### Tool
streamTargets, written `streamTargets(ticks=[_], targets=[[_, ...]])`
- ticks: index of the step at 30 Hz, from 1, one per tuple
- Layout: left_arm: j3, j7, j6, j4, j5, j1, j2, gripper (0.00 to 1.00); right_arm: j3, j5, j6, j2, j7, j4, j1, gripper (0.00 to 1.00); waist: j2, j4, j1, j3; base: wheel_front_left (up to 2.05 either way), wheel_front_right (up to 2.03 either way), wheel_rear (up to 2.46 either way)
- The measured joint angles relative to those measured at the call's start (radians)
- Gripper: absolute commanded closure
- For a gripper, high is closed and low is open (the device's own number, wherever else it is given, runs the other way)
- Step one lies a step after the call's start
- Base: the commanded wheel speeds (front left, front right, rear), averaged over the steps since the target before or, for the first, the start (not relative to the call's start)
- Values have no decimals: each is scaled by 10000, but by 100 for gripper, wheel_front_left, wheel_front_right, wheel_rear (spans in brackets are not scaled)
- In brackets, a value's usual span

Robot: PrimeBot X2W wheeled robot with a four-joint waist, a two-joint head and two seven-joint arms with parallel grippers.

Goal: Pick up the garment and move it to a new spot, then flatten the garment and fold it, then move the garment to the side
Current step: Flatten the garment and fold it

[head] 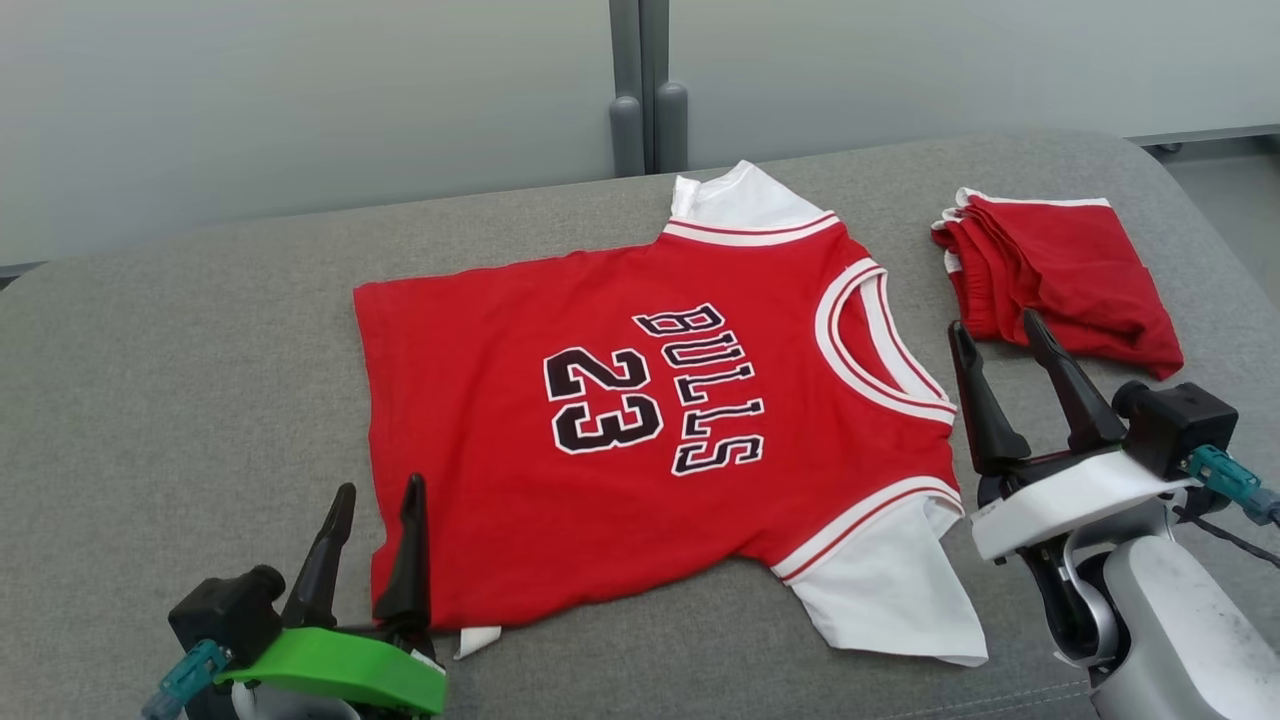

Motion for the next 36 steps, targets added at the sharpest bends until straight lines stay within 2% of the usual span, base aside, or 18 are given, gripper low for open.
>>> streamTargets(ticks=[7,13,36], targets=[[282,-84,341,8,619,-64,-10,0,224,-320,-228,405,-2,136,37,0,0,148,0,109,0,0,0],[274,-84,389,33,1032,-82,-8,0,274,-527,-336,535,-2,201,246,0,0,148,0,155,0,0,0],[675,-86,439,-238,1411,-81,-111,0,19,-754,-330,754,-2,222,249,0,0,154,0,424,0,0,0]])
